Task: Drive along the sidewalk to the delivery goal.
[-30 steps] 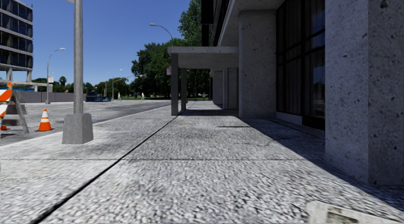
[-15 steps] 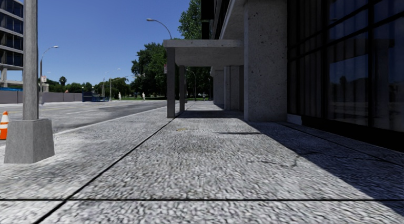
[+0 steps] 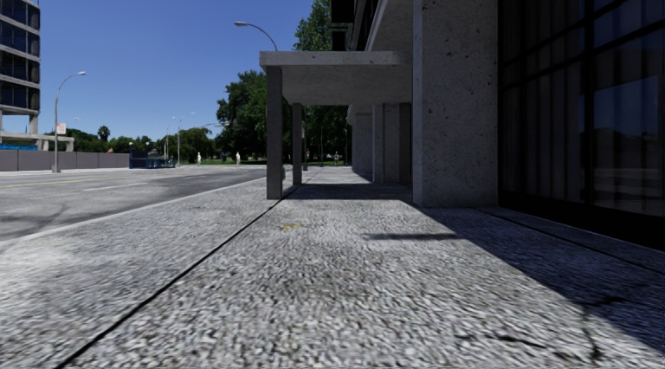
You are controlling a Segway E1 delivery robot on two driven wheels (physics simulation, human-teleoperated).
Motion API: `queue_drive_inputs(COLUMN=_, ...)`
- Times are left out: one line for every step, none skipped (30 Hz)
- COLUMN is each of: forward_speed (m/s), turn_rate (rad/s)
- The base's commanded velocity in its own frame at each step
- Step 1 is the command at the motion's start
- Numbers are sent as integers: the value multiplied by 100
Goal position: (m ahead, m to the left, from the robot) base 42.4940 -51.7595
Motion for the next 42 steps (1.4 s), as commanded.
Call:
queue_drive_inputs(forward_speed=200, turn_rate=0)
queue_drive_inputs(forward_speed=200, turn_rate=0)
queue_drive_inputs(forward_speed=200, turn_rate=0)
queue_drive_inputs(forward_speed=200, turn_rate=0)
queue_drive_inputs(forward_speed=200, turn_rate=0)
queue_drive_inputs(forward_speed=200, turn_rate=0)
queue_drive_inputs(forward_speed=200, turn_rate=0)
queue_drive_inputs(forward_speed=200, turn_rate=0)
queue_drive_inputs(forward_speed=200, turn_rate=0)
queue_drive_inputs(forward_speed=200, turn_rate=0)
queue_drive_inputs(forward_speed=200, turn_rate=0)
queue_drive_inputs(forward_speed=200, turn_rate=0)
queue_drive_inputs(forward_speed=200, turn_rate=0)
queue_drive_inputs(forward_speed=200, turn_rate=0)
queue_drive_inputs(forward_speed=200, turn_rate=0)
queue_drive_inputs(forward_speed=200, turn_rate=0)
queue_drive_inputs(forward_speed=200, turn_rate=0)
queue_drive_inputs(forward_speed=200, turn_rate=0)
queue_drive_inputs(forward_speed=200, turn_rate=0)
queue_drive_inputs(forward_speed=200, turn_rate=0)
queue_drive_inputs(forward_speed=200, turn_rate=0)
queue_drive_inputs(forward_speed=200, turn_rate=0)
queue_drive_inputs(forward_speed=200, turn_rate=0)
queue_drive_inputs(forward_speed=200, turn_rate=0)
queue_drive_inputs(forward_speed=200, turn_rate=0)
queue_drive_inputs(forward_speed=200, turn_rate=0)
queue_drive_inputs(forward_speed=200, turn_rate=0)
queue_drive_inputs(forward_speed=200, turn_rate=0)
queue_drive_inputs(forward_speed=200, turn_rate=0)
queue_drive_inputs(forward_speed=200, turn_rate=0)
queue_drive_inputs(forward_speed=200, turn_rate=0)
queue_drive_inputs(forward_speed=200, turn_rate=0)
queue_drive_inputs(forward_speed=200, turn_rate=0)
queue_drive_inputs(forward_speed=200, turn_rate=0)
queue_drive_inputs(forward_speed=200, turn_rate=0)
queue_drive_inputs(forward_speed=200, turn_rate=0)
queue_drive_inputs(forward_speed=200, turn_rate=0)
queue_drive_inputs(forward_speed=200, turn_rate=0)
queue_drive_inputs(forward_speed=200, turn_rate=0)
queue_drive_inputs(forward_speed=200, turn_rate=0)
queue_drive_inputs(forward_speed=200, turn_rate=0)
queue_drive_inputs(forward_speed=200, turn_rate=0)
